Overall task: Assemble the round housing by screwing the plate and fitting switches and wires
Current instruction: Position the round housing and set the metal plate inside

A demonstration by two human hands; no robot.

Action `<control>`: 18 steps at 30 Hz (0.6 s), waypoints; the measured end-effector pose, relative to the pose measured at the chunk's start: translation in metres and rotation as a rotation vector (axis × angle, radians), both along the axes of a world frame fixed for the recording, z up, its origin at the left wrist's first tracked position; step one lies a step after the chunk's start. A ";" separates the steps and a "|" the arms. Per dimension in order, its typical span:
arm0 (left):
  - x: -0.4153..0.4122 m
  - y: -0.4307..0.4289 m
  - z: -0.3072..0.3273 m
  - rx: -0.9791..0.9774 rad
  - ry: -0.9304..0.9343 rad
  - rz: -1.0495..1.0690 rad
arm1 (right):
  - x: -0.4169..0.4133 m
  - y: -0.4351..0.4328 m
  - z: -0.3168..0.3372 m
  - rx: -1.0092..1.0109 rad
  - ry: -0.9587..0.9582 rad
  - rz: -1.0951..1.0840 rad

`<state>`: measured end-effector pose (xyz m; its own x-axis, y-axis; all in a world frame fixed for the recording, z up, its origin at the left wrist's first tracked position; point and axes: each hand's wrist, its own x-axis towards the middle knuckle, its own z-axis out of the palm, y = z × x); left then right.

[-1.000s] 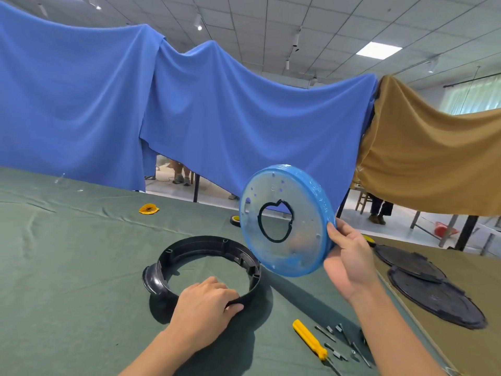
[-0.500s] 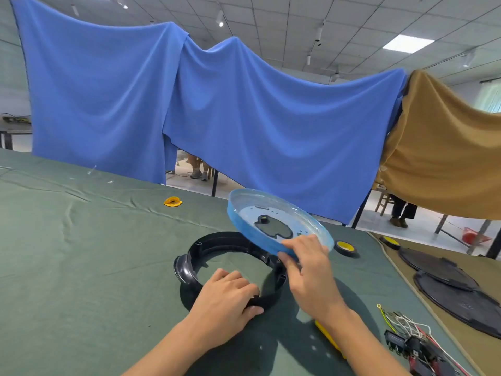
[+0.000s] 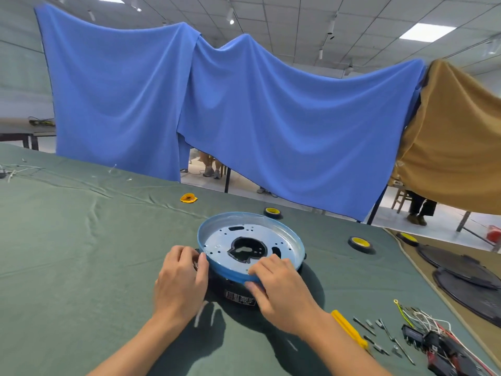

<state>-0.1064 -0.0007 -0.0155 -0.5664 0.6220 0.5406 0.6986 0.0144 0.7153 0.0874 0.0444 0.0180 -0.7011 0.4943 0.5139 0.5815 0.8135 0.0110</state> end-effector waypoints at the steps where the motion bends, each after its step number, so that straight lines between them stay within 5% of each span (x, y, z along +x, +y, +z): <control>1: 0.000 0.003 -0.002 -0.009 -0.053 -0.023 | -0.001 0.000 0.001 -0.029 -0.039 -0.028; 11: 0.009 0.008 -0.001 0.019 -0.300 -0.032 | -0.021 -0.006 0.001 0.110 -0.186 -0.162; 16: 0.003 0.022 0.017 -0.118 -1.020 -0.109 | -0.014 -0.010 0.004 0.162 -0.095 -0.053; 18: 0.000 0.028 0.021 -0.112 -1.145 -0.109 | -0.009 -0.011 0.005 0.236 -0.043 -0.051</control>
<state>-0.1064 0.0273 0.0058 -0.6292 0.7101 -0.3161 -0.3571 0.0972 0.9290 0.0785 0.0332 0.0226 -0.7020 0.3998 0.5894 0.6169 0.7548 0.2228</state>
